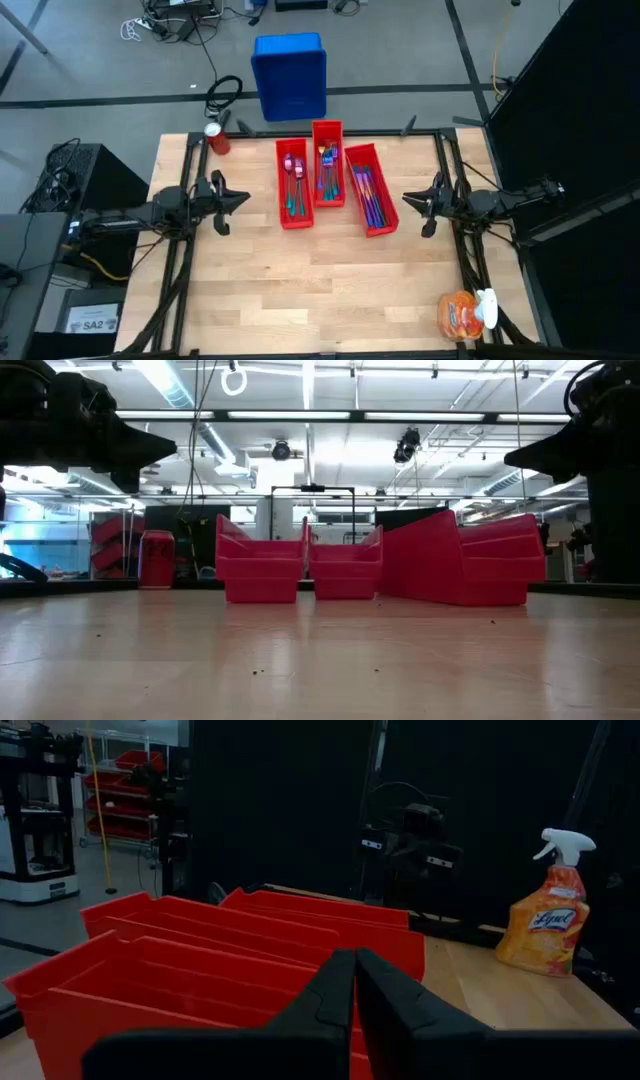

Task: Sort silverware
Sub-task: Return to Home Position

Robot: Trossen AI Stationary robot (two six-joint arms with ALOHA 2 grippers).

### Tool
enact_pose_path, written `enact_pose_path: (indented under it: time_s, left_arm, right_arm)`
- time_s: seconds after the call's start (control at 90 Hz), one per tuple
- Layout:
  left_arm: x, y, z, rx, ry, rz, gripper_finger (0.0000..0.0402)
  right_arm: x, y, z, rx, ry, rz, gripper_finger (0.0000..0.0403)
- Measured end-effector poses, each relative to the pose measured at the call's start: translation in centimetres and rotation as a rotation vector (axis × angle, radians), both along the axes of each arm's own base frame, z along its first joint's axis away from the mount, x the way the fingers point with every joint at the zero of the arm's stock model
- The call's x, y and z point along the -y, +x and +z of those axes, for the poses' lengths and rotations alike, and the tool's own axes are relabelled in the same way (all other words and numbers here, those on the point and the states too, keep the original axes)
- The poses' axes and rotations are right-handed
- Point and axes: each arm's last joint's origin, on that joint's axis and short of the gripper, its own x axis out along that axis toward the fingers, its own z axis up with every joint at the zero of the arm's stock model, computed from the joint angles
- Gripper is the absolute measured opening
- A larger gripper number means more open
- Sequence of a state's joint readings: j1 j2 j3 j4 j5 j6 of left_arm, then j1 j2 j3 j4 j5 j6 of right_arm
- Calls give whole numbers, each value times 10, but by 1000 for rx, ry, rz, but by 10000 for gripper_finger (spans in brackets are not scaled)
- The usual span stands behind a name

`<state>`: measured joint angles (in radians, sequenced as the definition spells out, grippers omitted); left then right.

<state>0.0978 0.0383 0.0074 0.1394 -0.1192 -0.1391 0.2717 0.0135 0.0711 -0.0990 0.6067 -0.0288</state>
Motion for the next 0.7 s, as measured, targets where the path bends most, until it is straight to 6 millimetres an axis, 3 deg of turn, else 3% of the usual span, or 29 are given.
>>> enact_pose_path:
  time_s: [0.7]
  left_arm:
    - [0,0,0,0,0,0,0]
  right_arm:
    - [0,0,0,0,0,0,32]
